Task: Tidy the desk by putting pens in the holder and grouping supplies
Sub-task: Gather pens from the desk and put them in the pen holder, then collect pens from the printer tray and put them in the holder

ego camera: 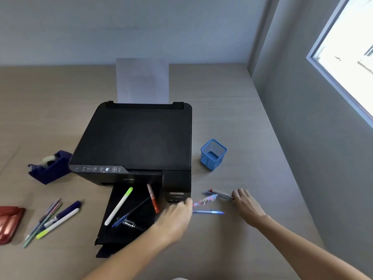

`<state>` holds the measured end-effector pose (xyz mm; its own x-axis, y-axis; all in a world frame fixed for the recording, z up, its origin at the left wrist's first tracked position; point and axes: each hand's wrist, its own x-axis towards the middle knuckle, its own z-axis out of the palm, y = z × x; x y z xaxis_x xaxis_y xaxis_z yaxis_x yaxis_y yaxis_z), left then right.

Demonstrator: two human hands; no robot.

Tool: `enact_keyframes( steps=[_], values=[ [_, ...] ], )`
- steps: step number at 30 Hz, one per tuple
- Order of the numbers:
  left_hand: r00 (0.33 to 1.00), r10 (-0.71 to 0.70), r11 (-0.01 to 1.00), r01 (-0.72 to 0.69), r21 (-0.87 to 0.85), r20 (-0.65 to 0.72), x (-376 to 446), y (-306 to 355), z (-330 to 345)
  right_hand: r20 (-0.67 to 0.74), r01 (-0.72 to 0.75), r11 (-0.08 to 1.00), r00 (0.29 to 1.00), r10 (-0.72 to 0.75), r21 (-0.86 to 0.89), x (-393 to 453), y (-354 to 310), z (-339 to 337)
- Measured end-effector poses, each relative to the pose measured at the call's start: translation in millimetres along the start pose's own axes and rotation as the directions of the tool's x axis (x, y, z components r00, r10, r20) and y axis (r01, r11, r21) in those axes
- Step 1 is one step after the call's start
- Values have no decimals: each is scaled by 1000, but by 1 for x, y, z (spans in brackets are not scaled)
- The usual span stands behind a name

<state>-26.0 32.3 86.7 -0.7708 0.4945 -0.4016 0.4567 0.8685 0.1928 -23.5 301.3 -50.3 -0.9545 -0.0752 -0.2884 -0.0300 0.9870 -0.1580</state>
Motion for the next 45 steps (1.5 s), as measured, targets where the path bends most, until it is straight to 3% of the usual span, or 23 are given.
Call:
enact_keyframes(
  steps=[4,6,10,16,25,30,34,37,40,43,45],
  values=[
    [978,-52,999,50,-11,-201,32,22,-80,-140,-103,940,978,155,324,-2,15,-37],
    [967,-108,994,105,-25,-233,62,28,-107,-226,-86,906,955,194,415,8,13,-64],
    [974,-191,982,187,-37,-119,126,42,-124,-173,-114,930,968,183,349,42,2,-112],
    [966,-245,968,239,79,78,183,49,-107,-18,-192,966,980,198,171,82,-19,-150],
    [964,-234,966,216,144,124,197,47,-104,52,-172,970,985,165,173,116,-35,-153],
    [993,-116,992,115,58,12,165,35,-118,-48,-152,958,985,169,244,103,-33,-145],
    [995,3,976,-24,-218,-99,103,0,-136,-171,-153,944,963,209,292,67,-39,-134],
    [996,55,899,-82,-429,-76,43,-51,-137,-180,-108,946,969,169,307,31,-55,-110],
    [998,34,878,-8,-479,44,-8,-108,-121,-105,-6,962,994,36,272,-1,-78,-77],
    [976,-90,912,161,-378,199,-41,-167,-82,-20,137,960,991,-136,244,-20,-120,-47],
    [956,-215,907,271,-322,198,-46,-195,-48,-27,200,949,979,-200,243,-24,-153,-34]
  ],
)
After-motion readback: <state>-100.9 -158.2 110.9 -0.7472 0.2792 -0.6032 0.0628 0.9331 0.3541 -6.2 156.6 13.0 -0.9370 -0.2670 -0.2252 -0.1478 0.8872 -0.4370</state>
